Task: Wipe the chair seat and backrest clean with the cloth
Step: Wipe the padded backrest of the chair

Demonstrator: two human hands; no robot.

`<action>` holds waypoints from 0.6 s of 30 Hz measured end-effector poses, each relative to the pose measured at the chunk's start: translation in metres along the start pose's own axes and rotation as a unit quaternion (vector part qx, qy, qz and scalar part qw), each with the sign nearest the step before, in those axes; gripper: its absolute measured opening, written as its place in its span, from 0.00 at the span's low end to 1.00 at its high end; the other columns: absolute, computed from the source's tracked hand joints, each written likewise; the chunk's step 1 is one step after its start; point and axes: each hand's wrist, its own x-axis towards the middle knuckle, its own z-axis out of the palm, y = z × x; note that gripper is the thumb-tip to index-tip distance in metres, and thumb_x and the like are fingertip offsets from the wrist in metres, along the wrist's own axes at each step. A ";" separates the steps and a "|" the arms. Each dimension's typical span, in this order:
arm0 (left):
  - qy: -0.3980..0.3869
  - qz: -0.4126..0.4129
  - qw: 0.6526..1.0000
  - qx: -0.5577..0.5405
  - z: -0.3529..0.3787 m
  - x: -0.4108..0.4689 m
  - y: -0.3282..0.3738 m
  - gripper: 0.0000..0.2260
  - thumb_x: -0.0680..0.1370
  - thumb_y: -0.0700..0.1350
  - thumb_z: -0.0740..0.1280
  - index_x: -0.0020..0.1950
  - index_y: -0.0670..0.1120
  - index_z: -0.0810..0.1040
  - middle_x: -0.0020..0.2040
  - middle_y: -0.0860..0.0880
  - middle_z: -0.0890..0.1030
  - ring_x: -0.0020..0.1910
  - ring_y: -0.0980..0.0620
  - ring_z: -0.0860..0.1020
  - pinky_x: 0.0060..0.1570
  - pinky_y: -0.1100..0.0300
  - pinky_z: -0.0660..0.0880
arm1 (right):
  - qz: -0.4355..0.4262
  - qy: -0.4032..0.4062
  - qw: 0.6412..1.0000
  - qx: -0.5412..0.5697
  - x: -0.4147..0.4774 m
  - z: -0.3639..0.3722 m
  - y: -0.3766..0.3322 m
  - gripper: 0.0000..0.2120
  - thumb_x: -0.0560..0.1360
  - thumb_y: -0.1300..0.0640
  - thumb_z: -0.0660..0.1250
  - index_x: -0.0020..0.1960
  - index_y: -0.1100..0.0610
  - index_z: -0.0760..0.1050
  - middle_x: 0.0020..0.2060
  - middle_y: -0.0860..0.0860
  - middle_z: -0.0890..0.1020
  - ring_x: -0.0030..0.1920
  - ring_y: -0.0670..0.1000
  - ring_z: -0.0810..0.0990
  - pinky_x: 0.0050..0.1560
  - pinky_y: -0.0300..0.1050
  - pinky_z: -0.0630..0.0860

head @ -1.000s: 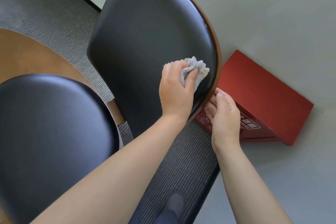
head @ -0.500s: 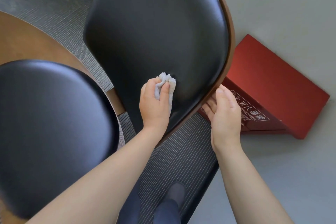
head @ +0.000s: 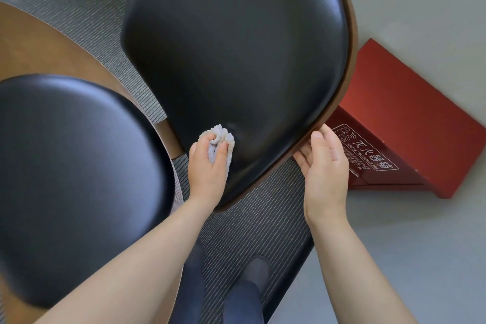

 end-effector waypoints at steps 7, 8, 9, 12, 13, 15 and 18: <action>-0.004 -0.075 0.997 0.017 -0.008 0.000 -0.023 0.05 0.80 0.44 0.61 0.53 0.45 0.74 0.54 0.51 0.71 0.54 0.55 0.68 0.48 0.73 0.61 | 0.021 -0.006 1.000 -0.014 -0.009 0.004 0.013 0.13 0.82 0.56 0.55 0.58 0.44 0.75 0.58 0.44 0.80 0.60 0.45 0.78 0.63 0.48 0.74; -0.006 -0.086 0.996 0.028 -0.008 0.001 -0.028 0.07 0.81 0.44 0.61 0.56 0.43 0.74 0.55 0.50 0.70 0.53 0.55 0.67 0.48 0.73 0.60 | 0.020 -0.005 1.000 -0.016 -0.010 0.004 0.014 0.13 0.82 0.56 0.55 0.57 0.43 0.75 0.58 0.44 0.80 0.60 0.45 0.78 0.63 0.47 0.75; -0.010 -0.098 0.994 0.038 -0.009 0.002 -0.032 0.09 0.81 0.44 0.60 0.58 0.42 0.74 0.55 0.50 0.70 0.53 0.56 0.67 0.49 0.72 0.60 | 0.020 -0.004 1.000 -0.015 -0.010 0.004 0.015 0.13 0.82 0.56 0.55 0.56 0.42 0.75 0.58 0.44 0.80 0.60 0.45 0.78 0.62 0.47 0.75; -0.026 -0.154 0.987 0.046 -0.010 0.004 -0.046 0.12 0.81 0.49 0.59 0.59 0.43 0.72 0.55 0.48 0.73 0.52 0.54 0.70 0.51 0.65 0.63 | 0.016 -0.002 1.000 -0.014 -0.009 0.004 0.016 0.13 0.82 0.56 0.55 0.56 0.42 0.75 0.58 0.44 0.80 0.60 0.45 0.78 0.62 0.47 0.75; -0.034 -0.175 0.983 0.043 -0.010 0.004 -0.051 0.12 0.81 0.50 0.59 0.59 0.44 0.72 0.56 0.48 0.75 0.53 0.52 0.72 0.51 0.63 0.64 | 0.016 -0.001 1.000 -0.016 -0.009 0.004 0.016 0.13 0.82 0.56 0.55 0.56 0.42 0.75 0.58 0.44 0.80 0.60 0.45 0.78 0.62 0.47 0.75; -0.051 -0.214 0.975 0.036 -0.010 0.005 -0.059 0.13 0.81 0.53 0.58 0.60 0.47 0.70 0.55 0.48 0.76 0.55 0.48 0.74 0.52 0.59 0.66 | 0.015 -0.001 1.000 -0.017 -0.009 0.003 0.018 0.13 0.82 0.56 0.55 0.56 0.42 0.75 0.58 0.44 0.80 0.60 0.45 0.78 0.62 0.46 0.75; -0.060 -0.261 0.962 0.045 -0.014 0.005 -0.067 0.13 0.80 0.50 0.60 0.63 0.48 0.69 0.55 0.48 0.75 0.58 0.46 0.74 0.52 0.60 0.66 | 0.017 -0.001 1.000 -0.017 -0.010 0.003 0.018 0.13 0.82 0.56 0.55 0.56 0.42 0.75 0.58 0.44 0.80 0.60 0.45 0.78 0.62 0.46 0.75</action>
